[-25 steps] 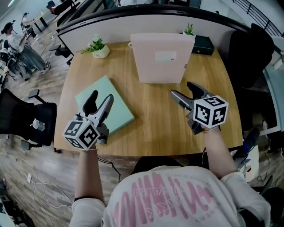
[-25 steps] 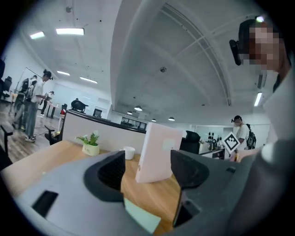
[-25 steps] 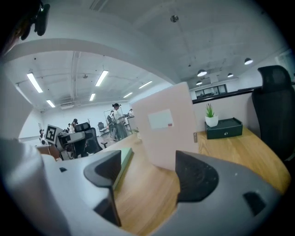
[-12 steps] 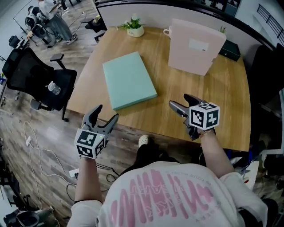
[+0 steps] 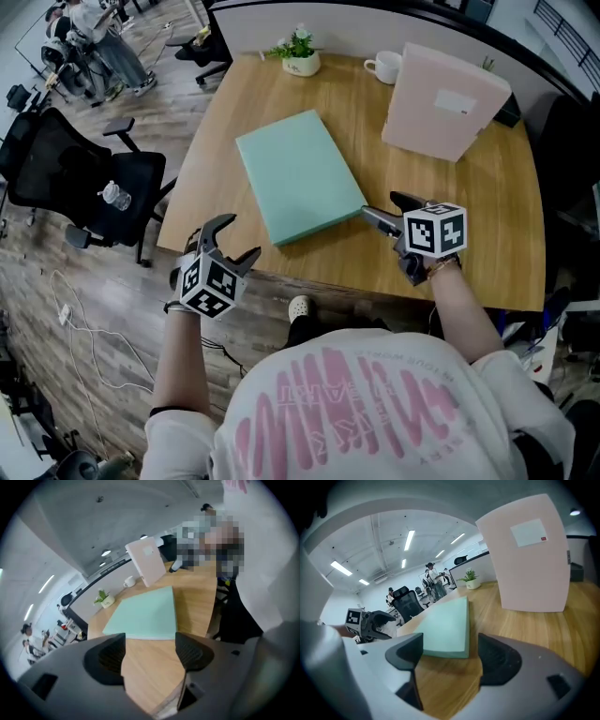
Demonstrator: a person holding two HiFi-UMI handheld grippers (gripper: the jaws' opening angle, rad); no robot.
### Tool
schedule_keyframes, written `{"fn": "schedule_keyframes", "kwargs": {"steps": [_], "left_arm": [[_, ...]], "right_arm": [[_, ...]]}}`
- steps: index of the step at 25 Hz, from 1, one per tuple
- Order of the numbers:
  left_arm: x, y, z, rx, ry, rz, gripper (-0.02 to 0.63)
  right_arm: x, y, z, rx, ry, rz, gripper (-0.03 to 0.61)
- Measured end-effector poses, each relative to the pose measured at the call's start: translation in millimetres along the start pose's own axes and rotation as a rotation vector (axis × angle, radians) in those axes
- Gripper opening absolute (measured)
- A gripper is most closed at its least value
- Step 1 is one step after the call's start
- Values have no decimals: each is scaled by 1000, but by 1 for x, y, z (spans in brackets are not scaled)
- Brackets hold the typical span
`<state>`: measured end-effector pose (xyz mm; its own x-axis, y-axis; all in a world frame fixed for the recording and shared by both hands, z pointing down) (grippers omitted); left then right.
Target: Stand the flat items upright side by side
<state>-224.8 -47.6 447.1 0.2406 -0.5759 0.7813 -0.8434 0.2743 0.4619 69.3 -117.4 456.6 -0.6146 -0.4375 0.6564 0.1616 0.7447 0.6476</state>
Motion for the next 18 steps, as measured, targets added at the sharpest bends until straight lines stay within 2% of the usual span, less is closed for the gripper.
{"fn": "schedule_keyframes", "kwargs": {"steps": [5, 10, 13, 18], "left_arm": [[48, 15, 28, 408, 62, 27, 360], [83, 10, 45, 755, 86, -53, 364], [91, 3, 44, 855, 114, -114, 360], [99, 3, 40, 917, 137, -158, 359]], "right_arm": [[33, -15, 13, 57, 71, -2, 370], [53, -13, 24, 106, 128, 30, 370], [56, -8, 28, 129, 157, 49, 373], [60, -6, 21, 150, 189, 76, 374]]}}
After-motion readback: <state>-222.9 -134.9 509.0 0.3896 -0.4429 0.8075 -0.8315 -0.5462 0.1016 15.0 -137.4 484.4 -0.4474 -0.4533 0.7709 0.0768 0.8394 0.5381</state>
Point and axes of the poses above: the fingertips, and each gripper's own axes: x forward along the fingers, z to its left, y out of its underside, the point moved 4 cm from there along -x, backward along the fingers, and after that the axes turned 8 degrees about z, right-handed, at the moved point
